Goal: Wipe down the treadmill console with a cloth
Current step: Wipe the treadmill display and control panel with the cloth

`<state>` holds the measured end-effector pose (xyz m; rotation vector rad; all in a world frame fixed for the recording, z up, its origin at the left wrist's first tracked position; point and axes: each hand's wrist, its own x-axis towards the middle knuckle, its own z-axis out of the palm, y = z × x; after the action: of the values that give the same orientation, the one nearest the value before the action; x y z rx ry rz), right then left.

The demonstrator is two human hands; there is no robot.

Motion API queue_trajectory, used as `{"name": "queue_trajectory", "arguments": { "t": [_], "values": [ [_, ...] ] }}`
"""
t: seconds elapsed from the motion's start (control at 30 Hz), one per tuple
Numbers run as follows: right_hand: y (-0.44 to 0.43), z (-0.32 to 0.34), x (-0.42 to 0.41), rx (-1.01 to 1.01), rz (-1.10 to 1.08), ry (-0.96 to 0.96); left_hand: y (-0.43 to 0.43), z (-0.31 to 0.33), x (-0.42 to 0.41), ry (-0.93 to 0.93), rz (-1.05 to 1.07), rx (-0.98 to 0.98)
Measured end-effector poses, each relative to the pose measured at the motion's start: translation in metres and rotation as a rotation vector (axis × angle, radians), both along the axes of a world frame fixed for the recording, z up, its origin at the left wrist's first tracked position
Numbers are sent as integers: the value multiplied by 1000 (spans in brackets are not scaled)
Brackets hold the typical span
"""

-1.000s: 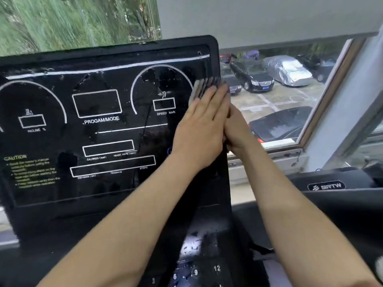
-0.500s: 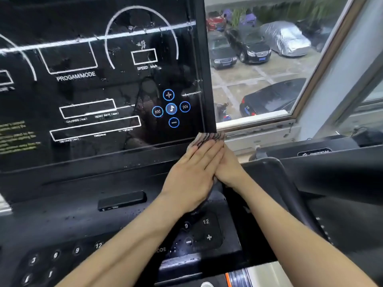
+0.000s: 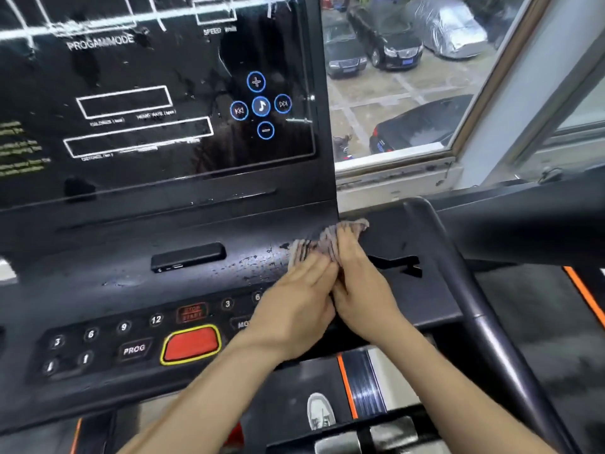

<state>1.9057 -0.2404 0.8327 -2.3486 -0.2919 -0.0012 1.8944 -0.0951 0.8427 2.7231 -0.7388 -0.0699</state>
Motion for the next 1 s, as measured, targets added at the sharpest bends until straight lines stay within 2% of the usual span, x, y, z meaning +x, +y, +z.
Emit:
{"name": "queue_trajectory", "arguments": {
  "t": [0.1,0.17,0.27,0.37,0.47,0.57,0.63,0.73,0.83,0.9,1.0],
  "values": [
    [-3,2,-17,-74,29,27,6,1,-9,-54,-1,43],
    [-1,2,-6,-147,-9,61,12,3,-9,-39,73,115],
    [25,-5,0,-309,-113,-77,32,1,-17,-34,183,167],
    [72,-14,-23,-437,-81,-211,70,1,-41,-74,223,213],
    [114,-16,-42,-411,37,-297,109,-5,-63,-101,277,278],
    [110,-16,-40,-431,101,-280,106,-9,-70,-105,340,271],
    [80,-17,-32,-471,57,-243,80,-9,-65,-95,323,230],
    [39,-16,-28,-489,-146,-160,41,-10,-59,-116,227,193],
    [52,-17,-37,-541,-274,-119,41,-9,-60,-121,170,136],
    [78,-18,-47,-561,-267,-143,65,-8,-67,-126,165,126],
    [131,-15,-64,-543,-145,-201,119,-13,-85,-133,210,176]
  ]
}}
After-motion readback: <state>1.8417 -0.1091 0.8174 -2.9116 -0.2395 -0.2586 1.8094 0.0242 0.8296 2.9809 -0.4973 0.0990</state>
